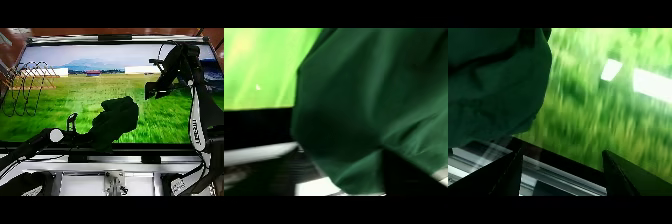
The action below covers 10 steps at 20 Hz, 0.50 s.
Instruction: Fold the shirts.
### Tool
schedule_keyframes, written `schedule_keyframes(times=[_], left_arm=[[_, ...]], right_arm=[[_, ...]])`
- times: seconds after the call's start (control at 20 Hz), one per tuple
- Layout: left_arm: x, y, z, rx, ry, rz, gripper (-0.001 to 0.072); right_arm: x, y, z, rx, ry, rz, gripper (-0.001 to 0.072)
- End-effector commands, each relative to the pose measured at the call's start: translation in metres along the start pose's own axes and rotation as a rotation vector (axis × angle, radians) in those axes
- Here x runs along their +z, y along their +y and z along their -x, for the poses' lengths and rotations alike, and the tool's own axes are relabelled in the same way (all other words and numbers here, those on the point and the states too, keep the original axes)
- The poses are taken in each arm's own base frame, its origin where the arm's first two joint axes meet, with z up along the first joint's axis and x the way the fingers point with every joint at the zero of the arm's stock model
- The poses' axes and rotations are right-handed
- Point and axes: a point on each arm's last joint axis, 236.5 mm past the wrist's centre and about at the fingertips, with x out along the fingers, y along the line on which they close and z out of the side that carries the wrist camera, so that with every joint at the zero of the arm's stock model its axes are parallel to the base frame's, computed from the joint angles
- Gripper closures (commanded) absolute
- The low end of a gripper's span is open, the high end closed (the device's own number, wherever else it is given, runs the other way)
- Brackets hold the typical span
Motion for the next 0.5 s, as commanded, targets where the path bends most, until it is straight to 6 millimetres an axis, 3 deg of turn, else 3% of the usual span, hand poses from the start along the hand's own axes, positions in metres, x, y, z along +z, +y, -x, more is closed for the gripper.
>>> schedule_keyframes(times=[0.0,0.05,0.1,0.25,0.45], left_arm=[[0.013,-0.009,-0.004,-0.034,-0.045,0.020,0.0475],[0.014,-0.011,-0.003,-0.038,-0.049,0.014,0.0591],[0.016,-0.013,-0.002,-0.042,-0.052,-0.007,0.0656],[0.016,-0.019,0.001,-0.049,-0.049,-0.045,0.0671],[0.012,-0.018,0.001,-0.044,-0.028,-0.053,0.0672]], right_arm=[[-0.004,-0.001,-0.020,0.056,0.063,-0.027,0.0100],[-0.008,-0.001,-0.030,0.072,0.092,-0.036,0.0100],[-0.013,0.001,-0.042,0.096,0.126,-0.045,0.0100],[-0.021,0.005,-0.075,0.153,0.173,-0.075,0.0100],[0.003,0.032,-0.104,0.286,0.067,-0.087,0.0100]])
